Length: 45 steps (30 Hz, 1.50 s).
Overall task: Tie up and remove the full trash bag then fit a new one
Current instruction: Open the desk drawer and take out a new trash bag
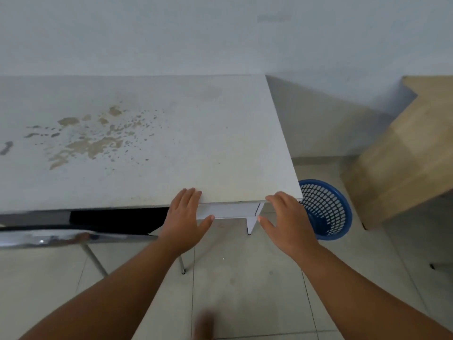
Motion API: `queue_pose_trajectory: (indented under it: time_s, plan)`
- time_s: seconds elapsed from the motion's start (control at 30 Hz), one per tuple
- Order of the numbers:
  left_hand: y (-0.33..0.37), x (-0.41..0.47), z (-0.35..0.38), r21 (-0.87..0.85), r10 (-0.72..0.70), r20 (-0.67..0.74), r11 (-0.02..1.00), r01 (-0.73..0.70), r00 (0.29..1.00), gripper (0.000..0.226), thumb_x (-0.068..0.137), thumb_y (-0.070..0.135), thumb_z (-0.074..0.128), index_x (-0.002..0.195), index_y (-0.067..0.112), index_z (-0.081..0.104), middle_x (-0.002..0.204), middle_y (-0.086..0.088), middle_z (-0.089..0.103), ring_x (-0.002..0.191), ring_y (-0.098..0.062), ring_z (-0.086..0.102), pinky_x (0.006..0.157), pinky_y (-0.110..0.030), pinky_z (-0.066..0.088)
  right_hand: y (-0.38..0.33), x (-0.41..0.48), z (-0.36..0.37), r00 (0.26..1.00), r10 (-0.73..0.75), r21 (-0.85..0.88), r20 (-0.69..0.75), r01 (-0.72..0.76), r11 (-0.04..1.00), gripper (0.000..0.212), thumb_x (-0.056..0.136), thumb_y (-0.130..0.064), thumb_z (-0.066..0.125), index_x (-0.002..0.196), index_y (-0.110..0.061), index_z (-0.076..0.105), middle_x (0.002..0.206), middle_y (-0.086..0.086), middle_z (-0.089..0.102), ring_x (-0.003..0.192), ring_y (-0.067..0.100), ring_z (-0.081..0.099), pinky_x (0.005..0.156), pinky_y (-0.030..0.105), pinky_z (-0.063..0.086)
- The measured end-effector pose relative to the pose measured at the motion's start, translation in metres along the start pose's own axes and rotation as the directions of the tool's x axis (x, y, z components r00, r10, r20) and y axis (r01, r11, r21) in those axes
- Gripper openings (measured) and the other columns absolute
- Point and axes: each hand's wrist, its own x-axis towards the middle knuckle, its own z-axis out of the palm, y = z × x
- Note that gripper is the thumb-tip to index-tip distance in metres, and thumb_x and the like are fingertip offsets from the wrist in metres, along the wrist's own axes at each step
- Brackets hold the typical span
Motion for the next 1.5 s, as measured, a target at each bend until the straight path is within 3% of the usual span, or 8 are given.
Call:
queue_pose_trajectory:
  time_s: [0.17,0.33,0.63,0.77,1.03,1.2,1.4,1.5]
  plan:
    - [-0.015,-0.002,0.028,0.139,0.025,-0.125,0.990,-0.008,0.992,0.094,0.090,0.072,0.014,0.162,0.012,0.011,0.171,-0.004,0.003,0.157,-0.020,-0.007,0.127,-0.040,0.000,0.029,0.016,0.033,0.994,-0.101,-0.070,-0.034,0.098,0.993,0.064,0.091,-0.048,0.063,0.142,-0.011,0.050,0.146,0.008,0.048,0.138,0.029,0.042,0.114,0.046,0.037]
    - [-0.028,0.001,0.059,0.150,0.129,-0.380,0.986,-0.077,0.916,0.080,0.096,0.058,0.040,0.158,0.008,0.029,0.166,-0.008,0.026,0.156,-0.023,0.014,0.127,-0.042,0.009,0.044,0.027,0.065,0.944,-0.204,-0.145,-0.258,0.171,0.975,0.057,0.092,-0.053,0.052,0.132,-0.013,0.057,0.133,0.006,0.055,0.128,0.029,0.048,0.108,0.047,0.038]
    - [-0.051,0.027,0.097,0.245,0.305,-0.678,0.952,-0.185,0.668,0.071,0.091,0.049,0.057,0.147,0.007,0.048,0.154,-0.008,0.047,0.148,-0.027,0.035,0.120,-0.052,0.027,0.066,0.048,0.113,0.690,-0.362,-0.272,-0.627,0.242,0.931,0.048,0.091,-0.049,0.061,0.124,-0.014,0.065,0.121,0.008,0.062,0.113,0.031,0.056,0.098,0.045,0.036]
    - [-0.055,0.034,0.104,0.289,0.344,-0.727,0.938,-0.190,0.594,0.068,0.090,0.050,0.057,0.143,0.007,0.051,0.148,-0.008,0.051,0.142,-0.029,0.041,0.118,-0.052,0.028,0.069,0.055,0.125,0.587,-0.398,-0.299,-0.705,0.262,0.917,0.045,0.092,-0.047,0.060,0.122,-0.013,0.066,0.118,0.009,0.061,0.110,0.032,0.055,0.095,0.042,0.035]
    - [-0.064,0.038,0.106,0.345,0.399,-0.717,0.916,-0.206,0.571,0.073,0.090,0.051,0.056,0.148,0.010,0.043,0.150,-0.005,0.047,0.143,-0.027,0.037,0.122,-0.049,0.022,0.075,0.061,0.134,0.553,-0.416,-0.303,-0.722,0.288,0.909,0.050,0.091,-0.048,0.059,0.125,-0.012,0.062,0.120,0.010,0.059,0.115,0.033,0.053,0.105,0.047,0.034]
    - [-0.067,0.039,0.108,0.358,0.410,-0.717,0.910,-0.207,0.563,0.075,0.090,0.048,0.059,0.151,0.009,0.040,0.152,-0.007,0.045,0.146,-0.027,0.034,0.122,-0.050,0.021,0.048,0.039,0.183,0.431,-0.278,-0.104,-0.858,0.385,0.917,0.043,0.089,-0.030,0.066,0.123,-0.004,0.064,0.125,0.018,0.057,0.131,0.038,0.045,0.108,0.054,0.037]
    - [-0.072,0.037,0.107,0.407,0.438,-0.689,0.893,-0.192,0.578,0.079,0.093,0.048,0.055,0.157,0.009,0.030,0.159,-0.008,0.038,0.151,-0.026,0.028,0.124,-0.048,0.019,0.007,0.063,0.248,0.728,-0.130,0.278,-0.673,0.412,0.868,0.035,0.091,-0.038,0.069,0.117,-0.016,0.066,0.101,-0.004,0.066,0.083,0.011,0.062,0.069,0.033,0.056]
    - [-0.076,0.037,0.105,0.426,0.456,-0.676,0.883,-0.198,0.579,0.079,0.093,0.046,0.054,0.158,0.009,0.029,0.162,-0.007,0.035,0.153,-0.025,0.024,0.126,-0.044,0.015,-0.002,0.092,0.247,0.760,-0.072,0.295,-0.646,0.336,0.894,0.037,0.090,-0.044,0.069,0.117,-0.019,0.063,0.092,-0.008,0.065,0.068,0.012,0.061,0.060,0.028,0.051]
